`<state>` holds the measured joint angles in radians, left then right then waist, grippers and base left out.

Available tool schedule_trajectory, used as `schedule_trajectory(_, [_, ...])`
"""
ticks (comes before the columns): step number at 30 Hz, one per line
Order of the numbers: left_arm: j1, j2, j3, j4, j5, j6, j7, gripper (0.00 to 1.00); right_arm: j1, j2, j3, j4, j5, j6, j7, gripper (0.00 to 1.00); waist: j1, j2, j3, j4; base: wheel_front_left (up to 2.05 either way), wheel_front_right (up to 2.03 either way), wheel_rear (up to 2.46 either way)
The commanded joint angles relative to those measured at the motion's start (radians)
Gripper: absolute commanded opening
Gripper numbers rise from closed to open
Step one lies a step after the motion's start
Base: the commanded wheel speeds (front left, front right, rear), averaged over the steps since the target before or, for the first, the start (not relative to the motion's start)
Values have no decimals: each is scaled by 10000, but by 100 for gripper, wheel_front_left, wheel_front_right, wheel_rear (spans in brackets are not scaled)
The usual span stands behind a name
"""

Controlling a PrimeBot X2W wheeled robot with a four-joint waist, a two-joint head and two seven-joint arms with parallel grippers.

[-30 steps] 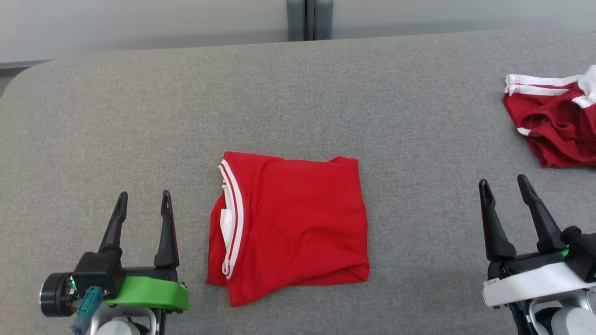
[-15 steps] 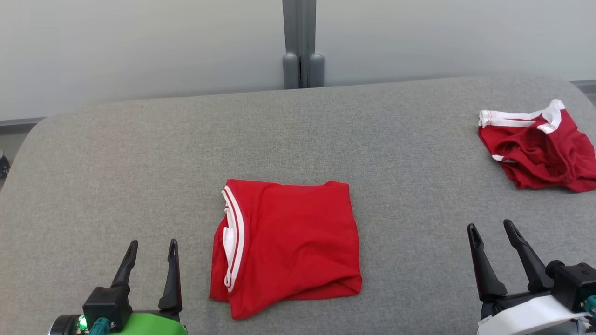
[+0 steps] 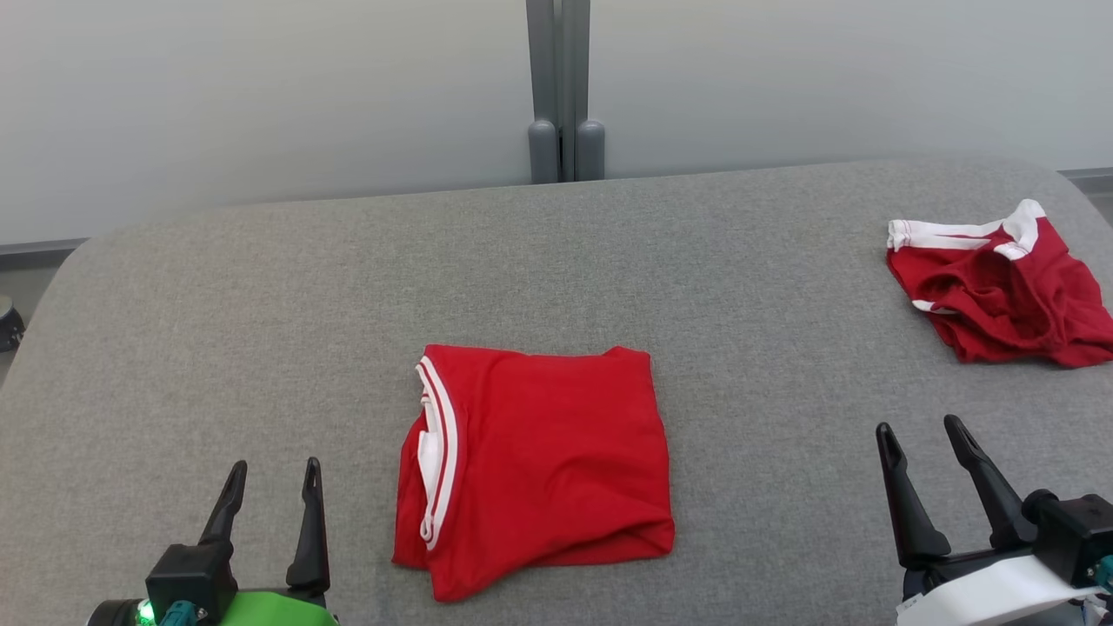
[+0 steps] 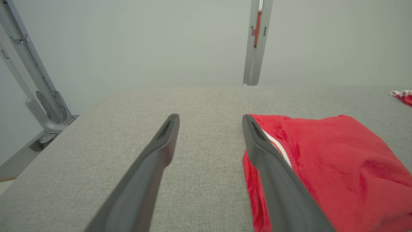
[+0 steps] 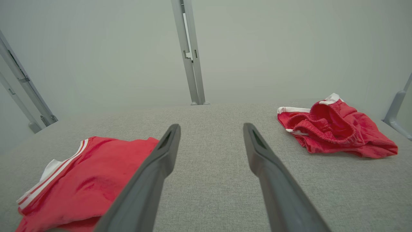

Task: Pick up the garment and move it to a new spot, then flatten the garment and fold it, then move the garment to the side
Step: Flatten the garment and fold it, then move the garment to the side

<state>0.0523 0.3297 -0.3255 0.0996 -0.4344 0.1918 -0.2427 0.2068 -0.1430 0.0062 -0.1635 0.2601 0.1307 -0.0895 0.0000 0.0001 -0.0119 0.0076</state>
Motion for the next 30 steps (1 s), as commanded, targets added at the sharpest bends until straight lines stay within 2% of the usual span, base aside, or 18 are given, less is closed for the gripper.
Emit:
schedule_trajectory(1, [58,68,27,23,-9,-26,-42,100,91,-41,-50,-54,-66,1,31,100,0,-1,3,1,0,0,0])
schedule_trajectory(17, [-412,-6,43,-6,160,1,-150,100,-87,-165,-87,26,12,1,203,100,0,-1,366,188,0,0,0])
schedule_trajectory(23, [-1178,-221,-30,-282,454,-91,-203,100,-612,-345,116,351,106,1,425,100,0,-1,1380,744,0,0,0])
schedule_trajectory(30, [-2509,-718,-74,-417,898,-436,-225,100,-1620,-492,945,1158,342,1,210,100,0,-1,2691,1649,0,0,0])
